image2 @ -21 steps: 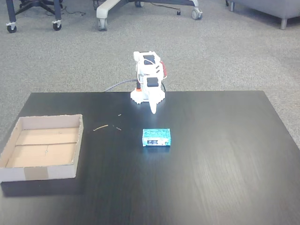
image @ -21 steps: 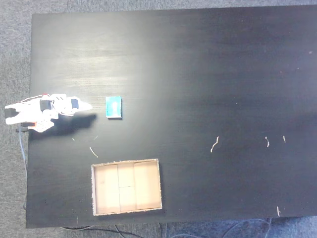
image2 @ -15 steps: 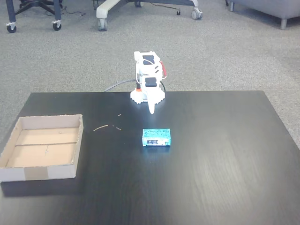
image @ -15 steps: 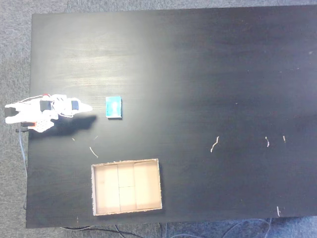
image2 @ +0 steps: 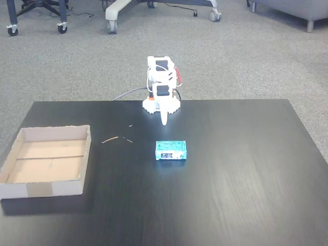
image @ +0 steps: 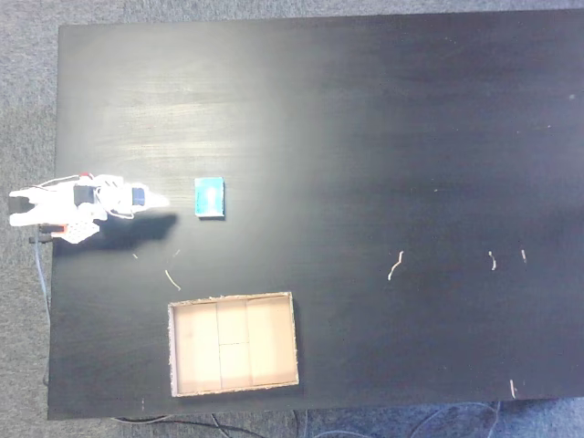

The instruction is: Pick the green block and drop it in the box on the right.

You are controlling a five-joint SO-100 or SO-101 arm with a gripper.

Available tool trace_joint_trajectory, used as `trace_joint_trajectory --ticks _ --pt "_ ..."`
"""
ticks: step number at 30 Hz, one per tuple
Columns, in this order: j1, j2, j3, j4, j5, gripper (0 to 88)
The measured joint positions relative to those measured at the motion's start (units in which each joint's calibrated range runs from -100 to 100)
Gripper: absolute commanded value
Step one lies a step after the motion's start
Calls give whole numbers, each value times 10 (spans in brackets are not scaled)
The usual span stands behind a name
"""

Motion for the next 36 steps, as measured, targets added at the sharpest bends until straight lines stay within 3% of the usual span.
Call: trace_joint_trajectory --ticks 2,7,11,13,15,20,29,36 --pt "1 51 -64 29 -14 39" --pt "13 377 -426 180 -48 34" --pt "22 617 -607 194 -29 267" --pt "22 709 -622 159 -14 404" --pt "20 787 -626 133 -2 483" --pt "14 904 -669 122 21 508" --pt "6 1037 -762 127 28 478" --pt "7 1094 -828 130 26 231"
